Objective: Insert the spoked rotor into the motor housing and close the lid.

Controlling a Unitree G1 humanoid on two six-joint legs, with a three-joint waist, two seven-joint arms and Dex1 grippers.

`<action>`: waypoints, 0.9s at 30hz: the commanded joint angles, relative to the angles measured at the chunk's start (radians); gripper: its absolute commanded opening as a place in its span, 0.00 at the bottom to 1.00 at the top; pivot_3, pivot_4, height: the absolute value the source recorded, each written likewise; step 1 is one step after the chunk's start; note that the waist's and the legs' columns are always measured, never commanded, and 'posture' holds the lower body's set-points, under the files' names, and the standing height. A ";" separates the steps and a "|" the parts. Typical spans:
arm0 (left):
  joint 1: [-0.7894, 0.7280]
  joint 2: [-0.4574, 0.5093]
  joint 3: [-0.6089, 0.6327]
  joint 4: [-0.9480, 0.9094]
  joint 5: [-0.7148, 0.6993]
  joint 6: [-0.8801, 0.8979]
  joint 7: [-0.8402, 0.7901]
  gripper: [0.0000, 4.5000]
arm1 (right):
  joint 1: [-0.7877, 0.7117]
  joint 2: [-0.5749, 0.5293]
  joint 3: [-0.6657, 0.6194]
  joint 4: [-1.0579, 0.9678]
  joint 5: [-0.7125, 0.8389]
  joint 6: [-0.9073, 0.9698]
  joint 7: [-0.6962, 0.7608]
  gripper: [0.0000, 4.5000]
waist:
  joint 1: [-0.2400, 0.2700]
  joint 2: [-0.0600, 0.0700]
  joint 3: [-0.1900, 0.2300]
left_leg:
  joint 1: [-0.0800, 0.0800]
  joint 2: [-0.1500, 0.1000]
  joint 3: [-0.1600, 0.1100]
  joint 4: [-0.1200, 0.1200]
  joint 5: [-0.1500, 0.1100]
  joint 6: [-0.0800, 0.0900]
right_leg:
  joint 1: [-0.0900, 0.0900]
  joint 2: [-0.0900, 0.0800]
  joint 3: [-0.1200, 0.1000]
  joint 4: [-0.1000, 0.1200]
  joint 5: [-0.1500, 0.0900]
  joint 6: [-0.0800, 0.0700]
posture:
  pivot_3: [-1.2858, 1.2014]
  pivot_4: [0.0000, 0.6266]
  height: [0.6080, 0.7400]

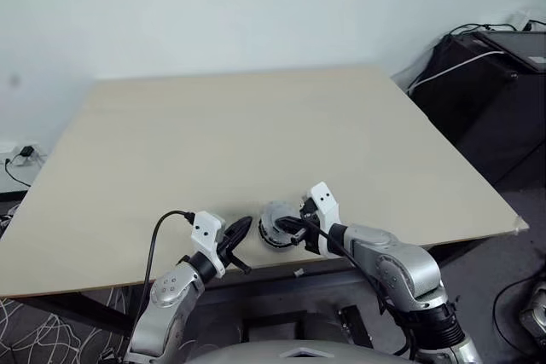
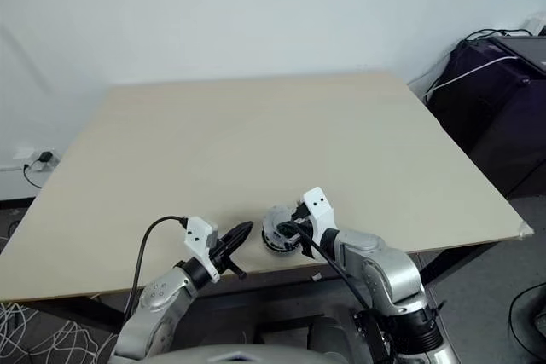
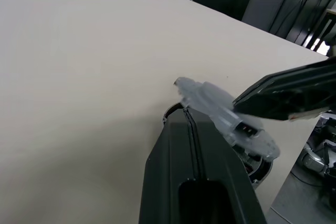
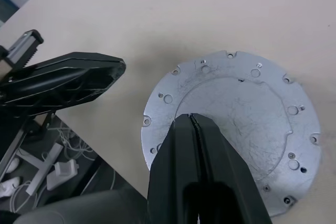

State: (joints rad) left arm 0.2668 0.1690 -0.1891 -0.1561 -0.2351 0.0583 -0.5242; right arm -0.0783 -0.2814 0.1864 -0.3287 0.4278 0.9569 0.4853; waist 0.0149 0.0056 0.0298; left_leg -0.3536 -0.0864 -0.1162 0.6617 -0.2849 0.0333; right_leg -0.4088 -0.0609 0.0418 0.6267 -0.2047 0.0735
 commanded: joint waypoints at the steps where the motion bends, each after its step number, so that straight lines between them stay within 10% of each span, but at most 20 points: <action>1: 0.000 0.005 -0.001 -0.035 0.002 -0.016 0.002 0.00 | -0.028 0.021 0.001 0.037 -0.013 -0.040 -0.013 0.01 | 0.000 0.000 0.000 | 0.000 0.000 0.000 0.000 0.000 0.000 | 0.000 0.000 0.000 0.000 0.000 0.000 | 0.52 0.00 1.00; 27: 0.012 0.016 -0.004 -0.075 0.003 -0.007 0.015 0.00 | -0.052 0.016 -0.025 0.011 -0.013 -0.151 0.004 0.01 | -0.001 0.001 0.001 | 0.006 0.000 0.000 -0.001 -0.001 -0.001 | 0.006 0.000 0.000 0.000 -0.003 -0.004 | 0.52 0.00 1.00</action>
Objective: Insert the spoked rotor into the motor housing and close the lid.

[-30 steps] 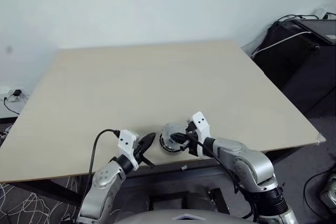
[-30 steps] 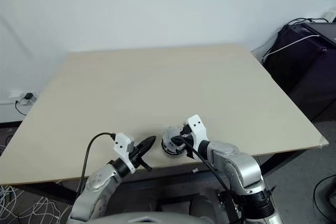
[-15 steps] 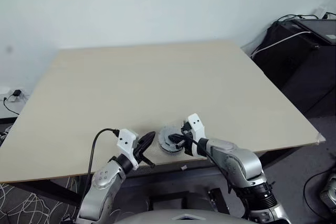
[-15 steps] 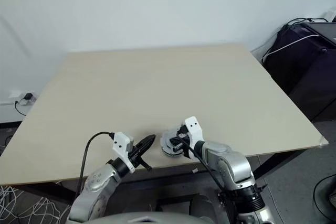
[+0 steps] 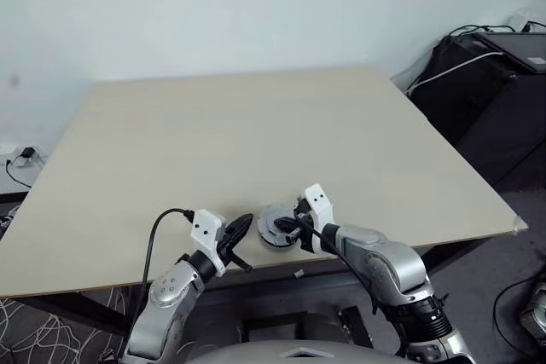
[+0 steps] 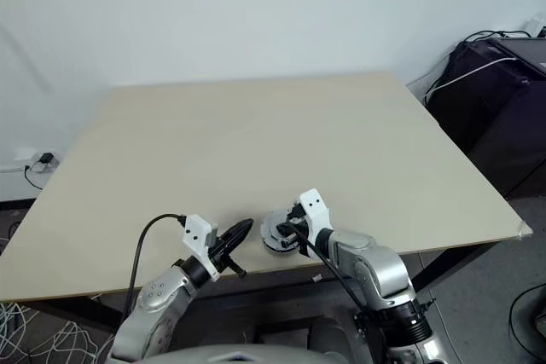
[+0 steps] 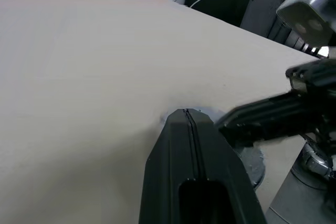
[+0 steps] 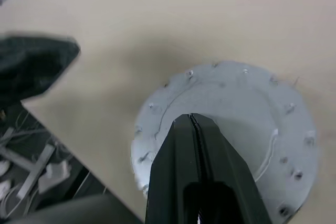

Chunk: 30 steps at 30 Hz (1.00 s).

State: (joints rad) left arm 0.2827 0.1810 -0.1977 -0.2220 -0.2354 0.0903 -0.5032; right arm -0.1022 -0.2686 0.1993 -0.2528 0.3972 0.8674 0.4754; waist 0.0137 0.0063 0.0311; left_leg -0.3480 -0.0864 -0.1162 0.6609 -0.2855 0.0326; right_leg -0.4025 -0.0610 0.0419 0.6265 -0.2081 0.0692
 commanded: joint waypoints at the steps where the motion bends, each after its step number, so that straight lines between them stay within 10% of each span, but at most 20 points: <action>1: -0.002 0.003 0.006 -0.005 0.003 -0.043 -0.005 0.00 | -0.031 0.005 -0.044 -0.072 0.011 -0.081 0.008 0.01 | 0.000 0.000 0.000 | 0.000 0.000 0.000 0.000 0.000 0.000 | 0.000 0.000 0.000 0.000 0.000 0.000 | 0.52 0.00 1.00; 4: -0.002 0.005 0.008 0.005 0.005 -0.048 -0.003 0.00 | -0.035 -0.005 -0.040 -0.075 -0.021 -0.139 0.005 0.01 | 0.000 0.000 0.000 | 0.000 0.000 0.000 -0.001 0.000 0.001 | -0.001 0.000 0.000 0.000 0.000 0.000 | 0.52 0.00 1.00; 18: -0.022 0.034 0.025 0.130 0.031 -0.175 -0.040 0.00 | 0.016 -0.082 0.085 0.062 -0.147 -0.403 0.151 1.00 | 0.000 0.000 0.001 | 0.000 0.000 0.000 -0.001 0.000 0.001 | 0.000 0.000 0.000 0.000 -0.001 0.000 | 0.52 0.00 1.00; 30: -0.062 -0.001 0.043 0.347 0.032 -0.332 -0.077 0.00 | 0.019 -0.060 0.096 0.101 -0.155 -0.408 0.179 1.00 | 0.008 -0.001 0.001 | 0.001 0.000 0.000 -0.001 0.000 0.001 | 0.000 0.000 0.000 0.000 -0.001 0.000 | 0.52 0.00 1.00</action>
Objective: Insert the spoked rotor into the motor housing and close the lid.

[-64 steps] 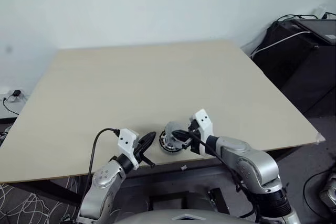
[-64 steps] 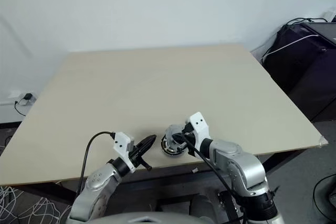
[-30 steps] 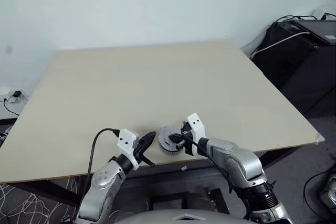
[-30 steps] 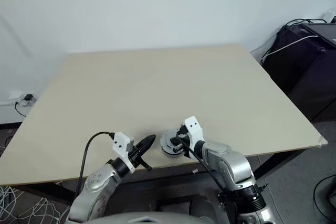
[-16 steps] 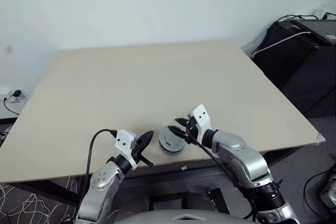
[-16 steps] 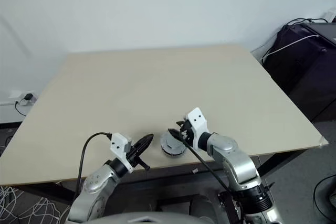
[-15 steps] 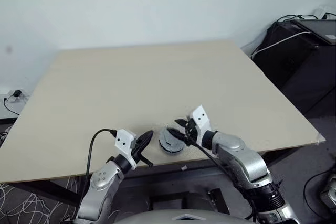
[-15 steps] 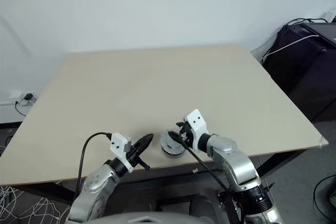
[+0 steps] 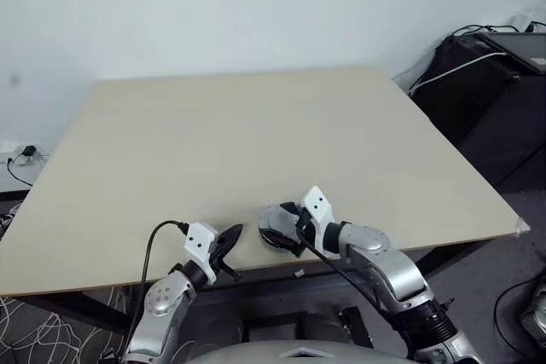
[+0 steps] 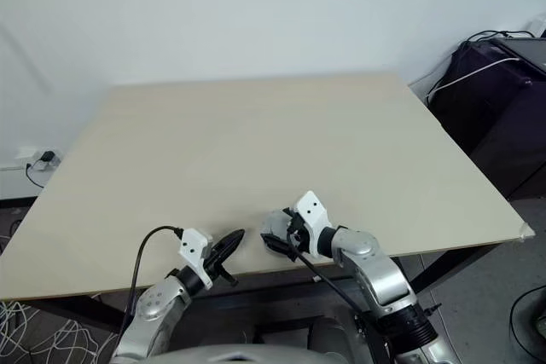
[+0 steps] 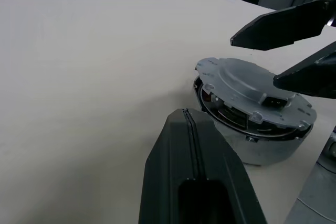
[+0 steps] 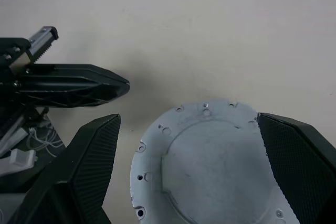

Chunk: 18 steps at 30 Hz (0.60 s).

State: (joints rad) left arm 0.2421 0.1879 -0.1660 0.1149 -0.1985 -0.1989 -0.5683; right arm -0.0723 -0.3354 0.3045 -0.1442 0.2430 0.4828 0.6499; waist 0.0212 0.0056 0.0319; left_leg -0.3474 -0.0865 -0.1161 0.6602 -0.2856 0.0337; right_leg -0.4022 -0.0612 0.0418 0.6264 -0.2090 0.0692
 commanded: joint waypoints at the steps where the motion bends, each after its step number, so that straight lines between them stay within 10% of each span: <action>1: -0.025 -0.009 0.012 0.018 -0.005 -0.049 -0.014 0.00 | -0.010 0.009 -0.012 -0.003 0.000 -0.024 0.003 1.00 | 0.000 0.000 0.000 | 0.000 0.000 0.000 0.000 0.000 0.000 | 0.000 0.000 0.000 0.000 0.000 0.000 | 0.52 0.00 1.00; 18: -0.023 -0.021 -0.004 -0.085 -0.008 -0.004 -0.004 0.00 | -0.012 0.021 -0.029 0.085 -0.037 -0.059 -0.021 1.00 | 0.000 0.000 0.000 | 0.000 0.000 0.000 0.000 0.000 0.000 | 0.000 0.000 0.000 0.000 0.000 0.000 | 0.52 0.00 1.00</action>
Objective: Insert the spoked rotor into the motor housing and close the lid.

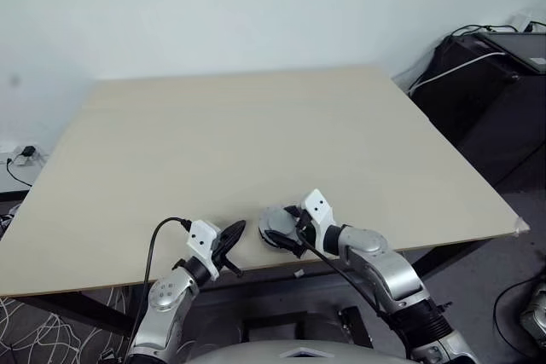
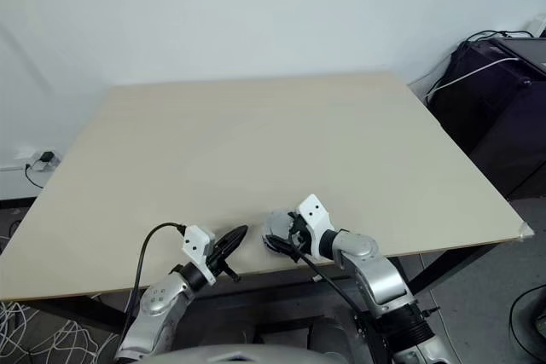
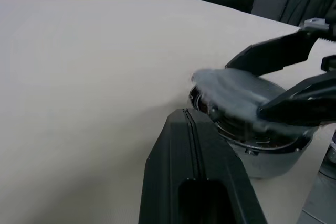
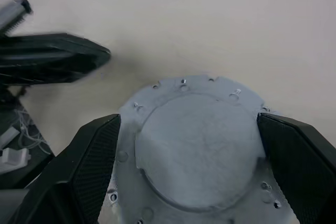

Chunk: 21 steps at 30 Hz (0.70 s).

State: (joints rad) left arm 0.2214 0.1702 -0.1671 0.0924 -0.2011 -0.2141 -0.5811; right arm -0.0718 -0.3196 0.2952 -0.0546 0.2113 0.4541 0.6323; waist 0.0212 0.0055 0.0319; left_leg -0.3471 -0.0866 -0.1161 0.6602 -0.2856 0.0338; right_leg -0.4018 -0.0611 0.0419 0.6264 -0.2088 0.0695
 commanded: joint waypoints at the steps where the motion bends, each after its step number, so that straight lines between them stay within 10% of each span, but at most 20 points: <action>1: 0.000 -0.004 -0.004 -0.068 -0.004 0.016 0.011 0.00 | -0.012 0.006 -0.018 -0.001 -0.009 -0.034 -0.004 1.00 | 0.000 0.000 0.000 | 0.000 0.000 0.000 0.000 0.000 0.000 | 0.000 0.000 0.000 0.000 0.000 0.000 | 0.52 0.00 1.00; 8: 0.006 -0.008 -0.009 -0.100 0.002 0.041 0.024 0.00 | -0.013 0.007 -0.012 0.008 -0.029 -0.048 -0.007 1.00 | 0.000 0.000 0.000 | 0.001 0.000 0.000 0.000 0.000 0.000 | 0.001 0.000 0.000 0.000 0.000 0.000 | 0.52 0.00 1.00; 13: 0.012 -0.009 -0.013 -0.146 0.000 0.073 0.035 0.00 | -0.012 0.012 -0.019 0.012 -0.035 -0.058 -0.010 0.72 | -0.001 0.000 0.000 | 0.001 0.000 0.000 0.000 0.000 0.000 | 0.002 0.000 0.000 0.000 0.000 0.000 | 0.52 0.00 1.00; 21: 0.017 -0.005 -0.017 -0.204 -0.001 0.120 0.048 0.00 | 0.000 0.007 0.006 0.009 -0.088 -0.102 -0.028 0.71 | 0.000 0.000 0.000 | 0.001 0.000 0.000 0.000 0.000 0.000 | 0.002 0.000 0.000 0.000 0.000 0.000 | 0.52 0.00 1.00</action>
State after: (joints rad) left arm 0.2453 0.1626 -0.1774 -0.0615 -0.1986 -0.0957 -0.5379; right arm -0.0628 -0.3090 0.3062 -0.0374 0.1373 0.3835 0.6095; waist 0.0207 0.0056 0.0320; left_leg -0.3458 -0.0866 -0.1162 0.6601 -0.2857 0.0337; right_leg -0.4002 -0.0611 0.0418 0.6263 -0.2091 0.0692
